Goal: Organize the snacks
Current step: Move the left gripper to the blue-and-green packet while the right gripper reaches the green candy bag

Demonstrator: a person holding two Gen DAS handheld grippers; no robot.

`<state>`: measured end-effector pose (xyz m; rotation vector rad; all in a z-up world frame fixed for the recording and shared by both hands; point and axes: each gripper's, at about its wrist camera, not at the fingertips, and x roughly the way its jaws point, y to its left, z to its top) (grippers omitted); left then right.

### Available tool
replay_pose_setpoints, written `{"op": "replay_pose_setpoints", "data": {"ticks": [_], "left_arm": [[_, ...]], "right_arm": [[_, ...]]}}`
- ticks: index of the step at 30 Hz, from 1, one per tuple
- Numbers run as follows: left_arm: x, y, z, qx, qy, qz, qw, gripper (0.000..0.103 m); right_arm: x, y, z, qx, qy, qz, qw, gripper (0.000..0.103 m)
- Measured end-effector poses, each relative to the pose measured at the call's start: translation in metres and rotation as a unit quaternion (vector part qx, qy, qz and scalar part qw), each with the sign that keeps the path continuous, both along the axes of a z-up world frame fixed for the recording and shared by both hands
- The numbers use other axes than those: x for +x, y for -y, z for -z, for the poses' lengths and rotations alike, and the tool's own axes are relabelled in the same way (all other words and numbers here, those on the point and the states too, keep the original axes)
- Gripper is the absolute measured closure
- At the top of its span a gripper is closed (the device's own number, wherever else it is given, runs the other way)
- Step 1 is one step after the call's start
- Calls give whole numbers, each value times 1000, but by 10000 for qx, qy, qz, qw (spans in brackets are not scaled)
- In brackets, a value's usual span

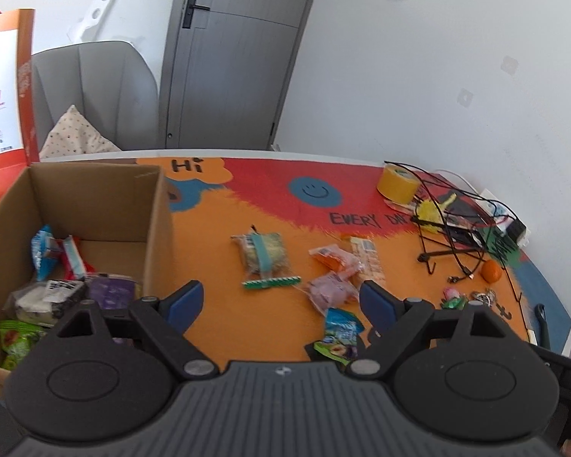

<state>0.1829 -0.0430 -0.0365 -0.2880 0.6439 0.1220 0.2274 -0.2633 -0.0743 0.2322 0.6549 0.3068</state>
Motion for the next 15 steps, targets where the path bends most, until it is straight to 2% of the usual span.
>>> {"op": "replay_pose_setpoints", "data": {"ticks": [8,15], "left_arm": [[17,27,16,4,-188,174,9997,15],[32,42,32,45,-400,305,9987,17]], "right_arm": [[5,31,12,-84,23,260,9996,1],[18,48,22,-43,62,271,9996,17]]}}
